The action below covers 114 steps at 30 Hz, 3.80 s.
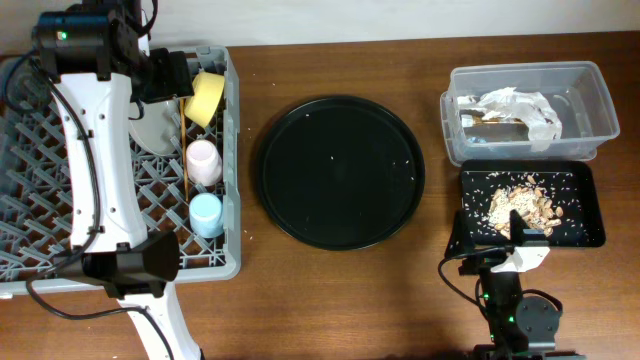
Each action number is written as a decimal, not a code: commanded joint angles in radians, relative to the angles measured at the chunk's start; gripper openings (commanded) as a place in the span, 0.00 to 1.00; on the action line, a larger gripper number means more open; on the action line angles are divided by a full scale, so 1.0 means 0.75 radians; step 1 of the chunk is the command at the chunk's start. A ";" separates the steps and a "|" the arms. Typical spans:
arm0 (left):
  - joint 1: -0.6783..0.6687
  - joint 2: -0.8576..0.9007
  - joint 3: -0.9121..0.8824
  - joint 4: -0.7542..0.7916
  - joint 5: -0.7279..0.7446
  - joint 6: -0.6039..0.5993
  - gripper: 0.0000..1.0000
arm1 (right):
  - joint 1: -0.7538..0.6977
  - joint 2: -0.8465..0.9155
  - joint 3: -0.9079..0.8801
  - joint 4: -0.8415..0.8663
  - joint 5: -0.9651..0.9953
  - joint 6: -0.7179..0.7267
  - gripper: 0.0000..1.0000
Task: Sort waste into correct bins and load items into the dishwasher rack
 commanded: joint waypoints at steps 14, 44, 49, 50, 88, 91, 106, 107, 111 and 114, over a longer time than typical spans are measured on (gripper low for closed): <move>-0.003 -0.014 0.009 -0.001 0.009 0.002 0.99 | -0.008 -0.014 -0.012 -0.090 -0.096 -0.009 0.98; -0.060 -0.348 0.009 0.177 0.071 0.002 0.99 | -0.008 -0.014 -0.012 -0.090 -0.096 -0.009 0.98; -0.130 -0.576 -0.035 0.451 0.151 0.002 0.99 | -0.008 -0.014 -0.012 -0.090 -0.096 -0.009 0.99; -0.148 -0.621 -0.082 0.525 0.151 0.002 0.99 | -0.008 -0.014 -0.012 -0.090 -0.096 -0.009 0.98; -0.130 -2.390 -3.349 2.338 -0.242 -0.001 0.99 | -0.008 -0.014 -0.012 -0.090 -0.096 -0.009 0.98; -0.129 -2.449 -3.423 2.338 -0.246 0.003 0.99 | -0.008 -0.014 -0.012 -0.090 -0.096 -0.009 0.99; 0.014 -2.747 -3.539 2.146 0.096 0.222 0.99 | -0.008 -0.014 -0.012 -0.090 -0.096 -0.009 0.99; 0.017 -2.753 -3.539 2.144 0.120 0.247 0.99 | -0.008 -0.014 -0.012 -0.090 -0.096 -0.009 0.99; 0.017 -2.814 -3.539 2.139 0.131 0.271 0.99 | -0.008 -0.014 -0.012 -0.090 -0.096 -0.009 0.98; 0.035 -2.832 -3.538 2.138 0.153 0.270 0.99 | -0.008 -0.014 -0.012 -0.090 -0.096 -0.009 0.98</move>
